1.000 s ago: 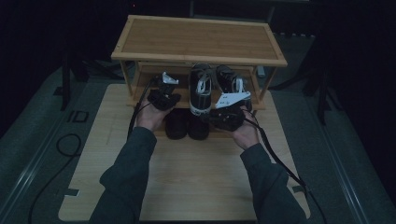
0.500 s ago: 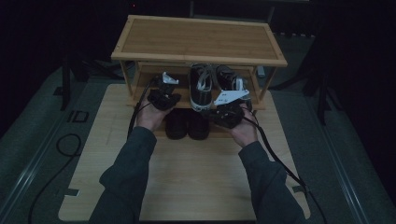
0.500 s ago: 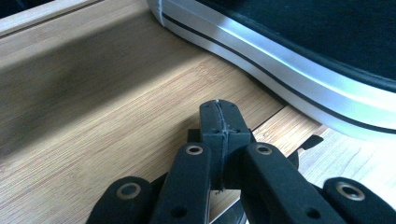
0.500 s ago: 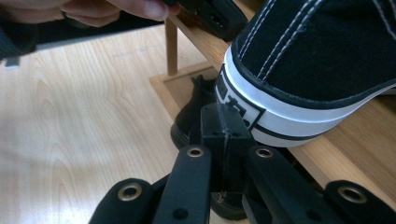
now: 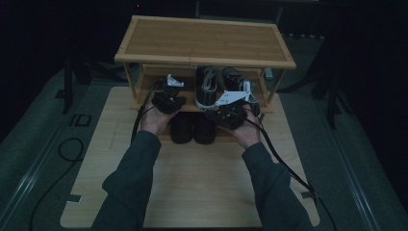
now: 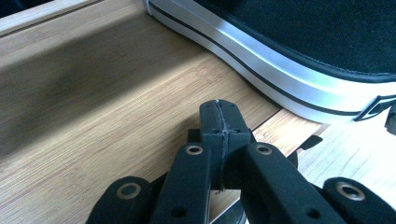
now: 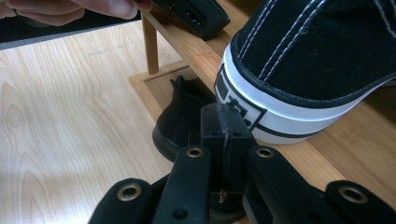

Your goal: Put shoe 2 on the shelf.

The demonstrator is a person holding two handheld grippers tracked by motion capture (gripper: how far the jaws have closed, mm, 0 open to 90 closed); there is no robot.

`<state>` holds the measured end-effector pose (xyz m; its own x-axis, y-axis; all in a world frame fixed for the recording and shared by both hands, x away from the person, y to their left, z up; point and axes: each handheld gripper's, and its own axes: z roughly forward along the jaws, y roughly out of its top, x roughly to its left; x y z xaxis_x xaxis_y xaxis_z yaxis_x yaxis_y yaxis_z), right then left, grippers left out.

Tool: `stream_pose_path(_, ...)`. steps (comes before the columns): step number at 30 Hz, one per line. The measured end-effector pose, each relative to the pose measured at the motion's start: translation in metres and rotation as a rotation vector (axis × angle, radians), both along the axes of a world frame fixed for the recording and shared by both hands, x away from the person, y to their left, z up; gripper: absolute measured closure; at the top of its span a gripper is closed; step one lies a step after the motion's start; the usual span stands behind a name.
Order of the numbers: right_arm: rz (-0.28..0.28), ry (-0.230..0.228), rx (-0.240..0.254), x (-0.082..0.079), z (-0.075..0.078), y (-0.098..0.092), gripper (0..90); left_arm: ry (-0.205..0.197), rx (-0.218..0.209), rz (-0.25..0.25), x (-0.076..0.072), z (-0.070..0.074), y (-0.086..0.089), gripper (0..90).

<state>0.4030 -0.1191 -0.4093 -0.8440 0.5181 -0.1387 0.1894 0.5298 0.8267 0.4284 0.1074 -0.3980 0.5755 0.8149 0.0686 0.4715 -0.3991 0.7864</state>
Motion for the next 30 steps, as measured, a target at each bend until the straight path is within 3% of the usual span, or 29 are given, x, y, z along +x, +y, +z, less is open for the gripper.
stream_pose_path(8,0.024,-0.005,-0.024,-0.010,0.006,-0.006,84.9,0.000,0.002,0.000,0.000,0.000,0.000,90.0)
stream_pose_path(14,0.032,-0.027,-0.072,-0.020,0.009,-0.008,81.6,0.001,-0.017,-0.001,0.000,-0.001,0.002,90.0)
stream_pose_path(18,0.037,-0.031,-0.095,-0.026,0.011,-0.011,79.0,-0.003,-0.006,0.002,0.000,0.000,0.001,90.0)
stream_pose_path(22,0.041,-0.033,-0.090,-0.030,0.013,-0.021,77.2,-0.004,0.007,0.007,-0.001,0.000,-0.001,90.0)
stream_pose_path(30,0.018,0.005,-0.056,-0.031,0.012,-0.050,76.4,0.000,0.018,0.012,-0.001,0.001,-0.002,90.0)
